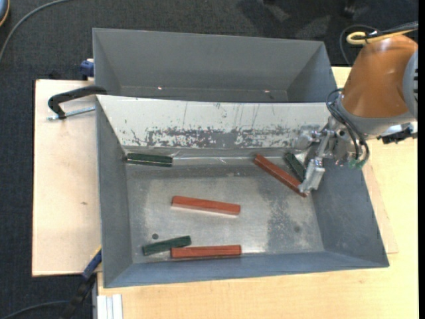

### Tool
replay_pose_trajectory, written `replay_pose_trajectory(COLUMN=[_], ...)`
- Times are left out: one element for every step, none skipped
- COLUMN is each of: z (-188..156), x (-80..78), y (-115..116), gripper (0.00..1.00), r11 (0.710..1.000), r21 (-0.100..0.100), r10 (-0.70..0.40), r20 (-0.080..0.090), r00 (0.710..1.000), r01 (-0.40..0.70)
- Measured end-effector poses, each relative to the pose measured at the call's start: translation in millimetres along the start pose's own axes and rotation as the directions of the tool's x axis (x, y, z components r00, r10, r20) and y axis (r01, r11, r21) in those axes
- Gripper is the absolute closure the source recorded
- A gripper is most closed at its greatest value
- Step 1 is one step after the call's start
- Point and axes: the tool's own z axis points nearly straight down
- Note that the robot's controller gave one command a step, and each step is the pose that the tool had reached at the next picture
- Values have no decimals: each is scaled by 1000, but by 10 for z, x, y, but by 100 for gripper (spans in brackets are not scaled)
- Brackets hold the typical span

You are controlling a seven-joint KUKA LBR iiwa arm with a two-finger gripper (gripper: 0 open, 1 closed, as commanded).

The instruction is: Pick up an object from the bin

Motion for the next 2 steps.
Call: replay_pose_trajectory(z=[930, 923], x=[130, 226], y=[502, 1308], gripper=[0, 0], r11=[990, 981], r21=[0, -5], r10=[141, 196], r20=[3, -5], r00=[990, 981], r01=[-141, -196])
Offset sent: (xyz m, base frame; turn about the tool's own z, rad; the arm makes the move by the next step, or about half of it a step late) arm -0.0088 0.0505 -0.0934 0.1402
